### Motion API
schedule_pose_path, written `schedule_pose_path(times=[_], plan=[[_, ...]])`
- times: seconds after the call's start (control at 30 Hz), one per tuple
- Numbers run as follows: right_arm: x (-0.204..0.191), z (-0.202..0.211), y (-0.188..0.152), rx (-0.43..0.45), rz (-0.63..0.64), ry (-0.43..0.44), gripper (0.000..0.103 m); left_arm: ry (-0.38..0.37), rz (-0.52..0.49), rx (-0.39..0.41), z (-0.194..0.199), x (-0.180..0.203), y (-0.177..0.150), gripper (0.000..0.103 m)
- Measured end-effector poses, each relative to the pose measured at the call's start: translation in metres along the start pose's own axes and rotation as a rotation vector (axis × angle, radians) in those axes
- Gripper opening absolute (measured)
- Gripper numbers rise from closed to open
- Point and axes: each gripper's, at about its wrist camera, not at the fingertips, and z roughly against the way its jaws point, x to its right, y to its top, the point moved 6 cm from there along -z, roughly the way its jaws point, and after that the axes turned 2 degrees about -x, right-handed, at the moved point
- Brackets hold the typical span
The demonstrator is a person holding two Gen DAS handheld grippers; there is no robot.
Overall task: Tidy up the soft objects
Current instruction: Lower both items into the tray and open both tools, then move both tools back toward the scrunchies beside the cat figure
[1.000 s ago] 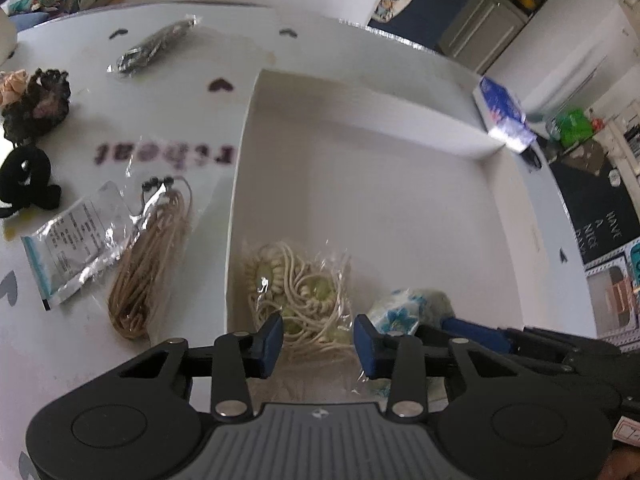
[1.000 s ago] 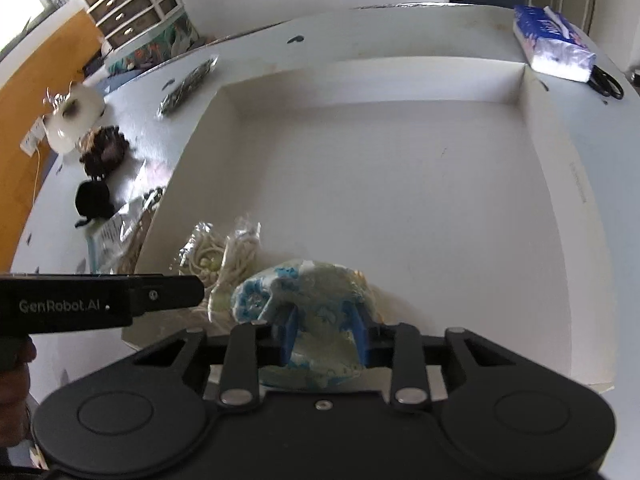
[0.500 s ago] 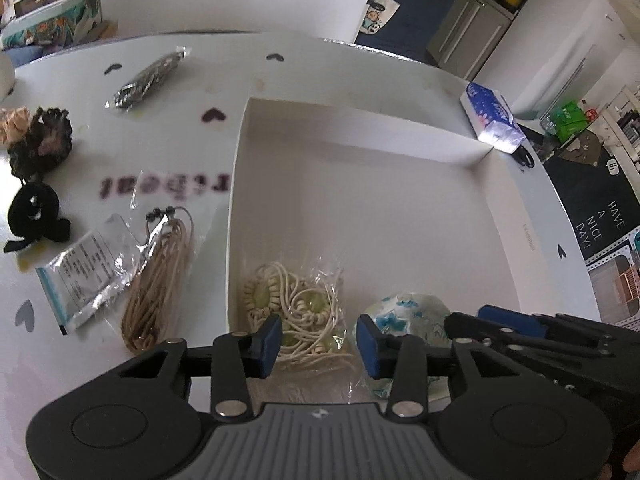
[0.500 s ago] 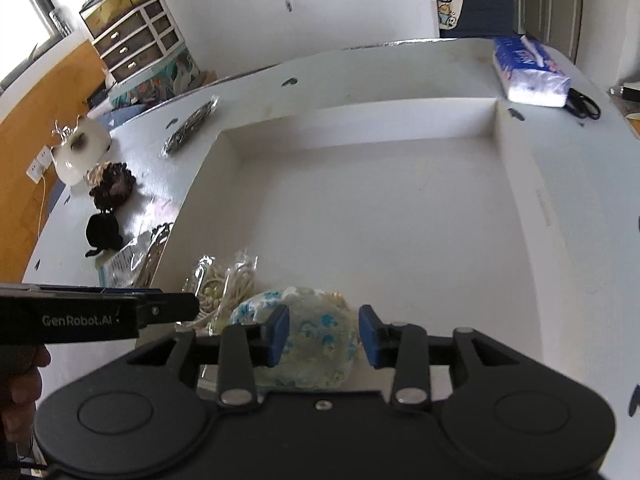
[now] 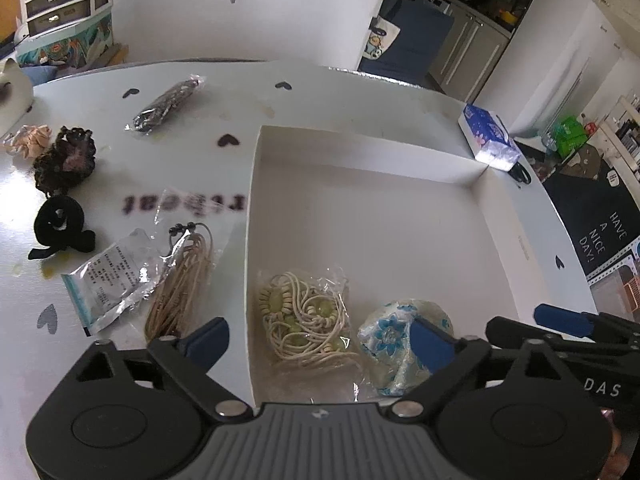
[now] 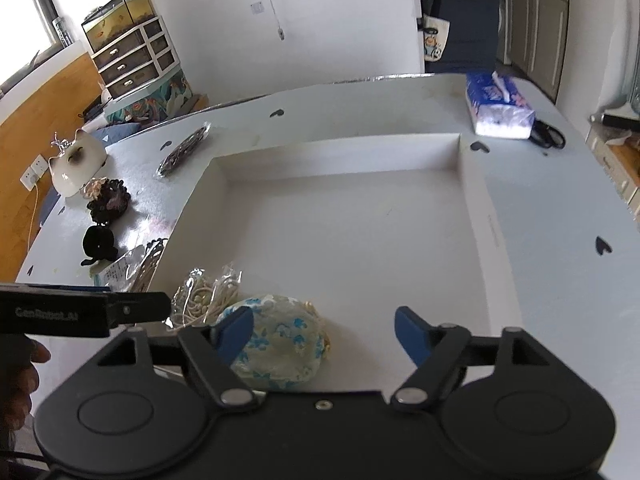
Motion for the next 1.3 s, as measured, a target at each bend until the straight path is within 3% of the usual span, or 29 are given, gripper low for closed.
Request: schedule_pose_path(times=[0.37, 0.83, 1.3], plan=[[-0.006, 0.025, -0.007, 0.083, 0.025, -0.08, 0.102, -0.024, -0.038, 0.087, 0.025, -0.011, -0.01, 0.103], [-0.045, 0.053, -0.009, 0.256, 0.004, -0.161, 0.103, -0.102, -0.096, 0.241, 0.068, -0.053, -0.006, 0.103], [-0.125, 0.048, 0.004, 0.348, -0.006, -0.178, 0.103, -0.082, -0.092, 0.365, 0.111, -0.133, 0.012, 0.103]])
